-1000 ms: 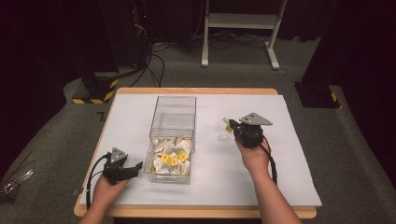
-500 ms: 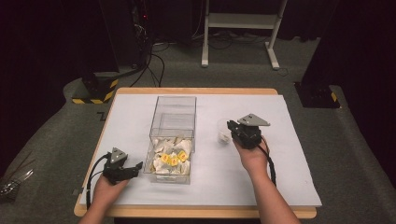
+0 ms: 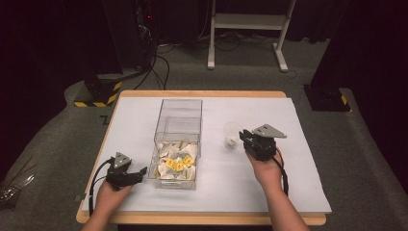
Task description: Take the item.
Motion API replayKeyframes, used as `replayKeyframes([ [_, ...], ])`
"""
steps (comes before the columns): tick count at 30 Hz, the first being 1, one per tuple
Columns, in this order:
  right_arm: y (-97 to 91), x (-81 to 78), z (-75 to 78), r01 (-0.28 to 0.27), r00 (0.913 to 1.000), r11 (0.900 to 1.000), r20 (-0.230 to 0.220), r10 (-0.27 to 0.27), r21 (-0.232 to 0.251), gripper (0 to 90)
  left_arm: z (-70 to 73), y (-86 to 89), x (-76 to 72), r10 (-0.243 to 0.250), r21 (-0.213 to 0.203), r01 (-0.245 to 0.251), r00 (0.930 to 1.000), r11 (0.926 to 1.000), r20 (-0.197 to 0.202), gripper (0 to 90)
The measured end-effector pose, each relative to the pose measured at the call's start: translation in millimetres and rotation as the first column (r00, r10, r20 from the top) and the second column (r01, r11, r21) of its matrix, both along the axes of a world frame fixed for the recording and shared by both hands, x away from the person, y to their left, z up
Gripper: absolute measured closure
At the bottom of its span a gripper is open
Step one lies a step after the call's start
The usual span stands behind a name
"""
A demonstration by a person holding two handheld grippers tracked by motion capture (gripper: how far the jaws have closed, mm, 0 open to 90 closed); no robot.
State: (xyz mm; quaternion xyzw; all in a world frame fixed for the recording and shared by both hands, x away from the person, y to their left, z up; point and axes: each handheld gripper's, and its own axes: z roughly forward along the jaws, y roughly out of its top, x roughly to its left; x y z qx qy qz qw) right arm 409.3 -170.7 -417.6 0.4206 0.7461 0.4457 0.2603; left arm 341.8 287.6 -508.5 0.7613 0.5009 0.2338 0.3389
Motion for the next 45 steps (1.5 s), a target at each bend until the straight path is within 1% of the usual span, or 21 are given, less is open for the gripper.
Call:
replayKeyframes([
  [4,-7.1,-5.5,-3.9,0.008,0.9999,1.0000,-0.008,-0.008,-0.004,77.0,0.0,0.0,0.0,0.000,0.000,0.000,1.0000,1.0000,0.000,26.3],
  [7,-13.9,-10.9,-8.6,0.017,0.9997,0.9999,-0.017,-0.017,0.002,77.0,0.1,0.1,-0.1,-0.001,0.006,0.001,1.0000,1.0000,0.002,26.4],
  [9,-17.8,-14.8,-11.8,0.022,0.9995,0.9997,-0.021,-0.022,-0.008,77.0,0.1,0.1,0.0,-0.001,0.006,0.001,1.0000,1.0000,0.002,26.4],
  [17,-34.5,-29.1,-22.2,0.042,0.9978,0.9989,-0.050,-0.043,-0.020,75.6,0.2,-0.1,-0.2,-0.001,0.008,0.001,1.0000,1.0000,0.002,26.5],
  [24,-48.2,-41.8,-30.8,0.056,0.9948,0.9975,-0.082,-0.059,-0.044,74.1,0.2,-0.4,-0.6,0.002,0.009,-0.002,1.0000,1.0000,0.004,26.4],
  [30,-57.0,-51.4,-40.9,0.071,0.9908,0.9962,-0.112,-0.076,-0.051,73.0,0.1,-1.2,-1.0,0.005,0.007,-0.005,1.0000,1.0000,0.007,26.4],
  [37,-59.2,-56.9,-56.9,0.082,0.9857,0.9951,-0.143,-0.089,-0.056,71.7,0.2,-1.9,-1.6,0.004,0.016,-0.005,0.9999,0.9999,0.011,26.4],
  [40,-57.6,-57.5,-63.9,0.076,0.9831,0.9950,-0.162,-0.086,-0.065,70.6,0.2,-2.3,-1.9,0.006,0.015,-0.006,0.9999,0.9999,0.012,26.5],
  [45,-52.7,-58.5,-70.1,0.063,0.9812,0.9944,-0.177,-0.077,-0.084,69.0,0.2,-2.6,-2.2,-0.003,0.013,0.003,0.9999,0.9999,0.014,26.6],
])
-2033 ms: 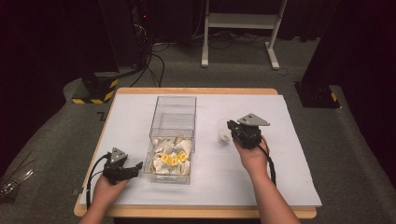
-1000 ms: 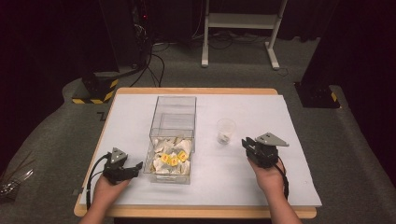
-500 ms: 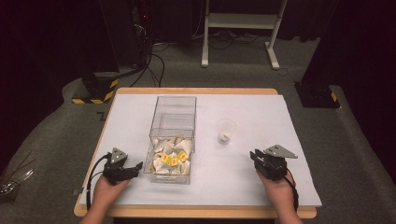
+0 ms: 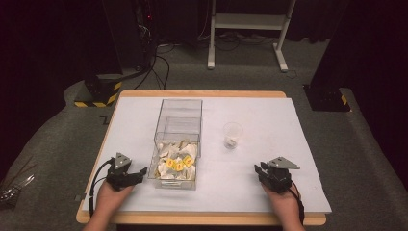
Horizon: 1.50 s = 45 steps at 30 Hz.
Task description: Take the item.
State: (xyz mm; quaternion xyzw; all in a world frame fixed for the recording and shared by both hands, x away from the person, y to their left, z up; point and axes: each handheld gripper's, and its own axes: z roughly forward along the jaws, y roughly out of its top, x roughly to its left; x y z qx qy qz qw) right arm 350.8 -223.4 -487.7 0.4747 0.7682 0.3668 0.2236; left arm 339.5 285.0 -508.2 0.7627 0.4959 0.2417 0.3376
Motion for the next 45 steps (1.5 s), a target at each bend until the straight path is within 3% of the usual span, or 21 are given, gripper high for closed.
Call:
replayKeyframes([
  [8,5.5,0.9,-13.3,-0.001,0.9990,0.9996,-0.044,0.000,-0.028,64.6,0.2,0.1,0.4,-0.002,0.000,0.002,1.0000,1.0000,-0.003,26.2],
  [13,7.6,-0.7,-14.7,0.003,0.9995,0.9988,-0.032,-0.005,-0.050,62.9,0.6,0.1,0.1,-0.008,0.001,0.008,1.0000,1.0000,0.002,25.4],
  [21,7.1,-0.4,-15.1,0.006,0.9994,0.9990,-0.033,-0.007,-0.044,61.9,3.1,1.6,-1.5,-0.013,-0.005,0.013,0.9998,0.9999,0.014,25.4],
  [31,6.8,0.1,-15.0,-0.006,0.9992,0.9991,-0.039,0.005,-0.042,59.0,9.9,5.6,-8.9,-0.022,-0.048,0.023,0.9996,0.9986,0.020,25.4],
  [45,7.4,-0.3,-15.2,-0.007,0.9994,0.9988,-0.034,0.006,-0.048,58.9,22.5,0.6,-13.8,-0.044,-0.072,0.048,0.9969,0.9962,0.065,25.3],
])
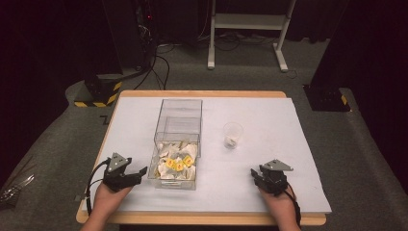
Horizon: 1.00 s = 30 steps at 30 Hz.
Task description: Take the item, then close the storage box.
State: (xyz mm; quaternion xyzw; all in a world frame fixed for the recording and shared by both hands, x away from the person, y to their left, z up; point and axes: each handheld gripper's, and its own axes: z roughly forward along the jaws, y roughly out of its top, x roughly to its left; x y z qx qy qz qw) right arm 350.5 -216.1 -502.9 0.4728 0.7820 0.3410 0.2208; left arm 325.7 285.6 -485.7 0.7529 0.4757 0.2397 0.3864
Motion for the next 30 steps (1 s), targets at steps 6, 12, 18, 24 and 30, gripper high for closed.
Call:
replayKeyframes([
  [6,0.4,-0.2,0.0,0.002,1.0000,1.0000,0.003,-0.002,-0.003,58.4,9.7,-1.6,-5.6,-0.009,-0.020,0.009,0.9995,0.9997,0.030,25.4],
  [12,0.5,-0.2,0.0,0.003,1.0000,1.0000,0.003,-0.003,-0.005,58.2,17.2,-3.1,-10.7,-0.019,-0.035,0.021,0.9984,0.9992,0.052,25.3],
  [18,0.0,0.1,0.0,0.002,1.0000,1.0000,-0.001,-0.002,-0.001,58.1,25.5,-0.6,-14.2,-0.007,-0.088,0.014,0.9970,0.9960,0.078,25.3],
  [24,-0.1,0.3,0.1,0.001,1.0000,1.0000,-0.003,-0.001,0.000,58.0,31.0,-0.8,-18.3,-0.019,-0.131,0.031,0.9961,0.9909,0.086,25.4],
  [30,-0.1,0.2,0.1,0.001,1.0000,1.0000,-0.002,-0.001,-0.001,57.9,36.7,-8.7,-26.1,-0.054,-0.131,0.067,0.9934,0.9891,0.101,24.9],
])
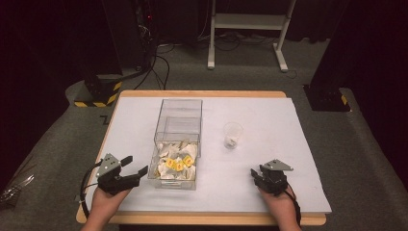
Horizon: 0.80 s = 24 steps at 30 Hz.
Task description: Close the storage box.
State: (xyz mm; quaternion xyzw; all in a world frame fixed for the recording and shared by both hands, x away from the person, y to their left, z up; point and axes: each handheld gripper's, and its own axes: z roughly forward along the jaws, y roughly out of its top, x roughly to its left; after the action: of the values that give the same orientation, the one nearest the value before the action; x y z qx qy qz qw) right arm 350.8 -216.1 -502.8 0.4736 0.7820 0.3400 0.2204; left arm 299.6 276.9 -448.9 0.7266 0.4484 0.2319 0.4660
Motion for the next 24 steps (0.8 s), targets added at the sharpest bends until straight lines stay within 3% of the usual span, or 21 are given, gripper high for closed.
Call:
replayKeyframes([
  [4,0.1,0.0,0.0,-0.001,1.0000,1.0000,0.000,0.001,-0.001,57.8,5.1,-5.1,-7.0,0.000,0.022,-0.001,0.9994,0.9998,0.034,25.0],
  [7,0.1,0.0,0.1,-0.002,1.0000,1.0000,0.000,0.002,-0.001,57.7,9.7,-4.6,-12.8,-0.001,-0.009,0.001,0.9989,1.0000,0.046,23.4],
  [16,-0.3,0.7,0.2,-0.008,1.0000,1.0000,-0.002,0.008,0.001,56.9,5.6,-13.5,-16.6,-0.060,0.004,0.060,0.9974,0.9982,0.039,18.1],
  [24,-0.3,0.7,0.2,-0.008,1.0000,1.0000,-0.003,0.008,0.001,56.7,0.4,-13.4,-20.6,-0.084,-0.028,0.085,0.9957,0.9960,0.040,15.5],
])
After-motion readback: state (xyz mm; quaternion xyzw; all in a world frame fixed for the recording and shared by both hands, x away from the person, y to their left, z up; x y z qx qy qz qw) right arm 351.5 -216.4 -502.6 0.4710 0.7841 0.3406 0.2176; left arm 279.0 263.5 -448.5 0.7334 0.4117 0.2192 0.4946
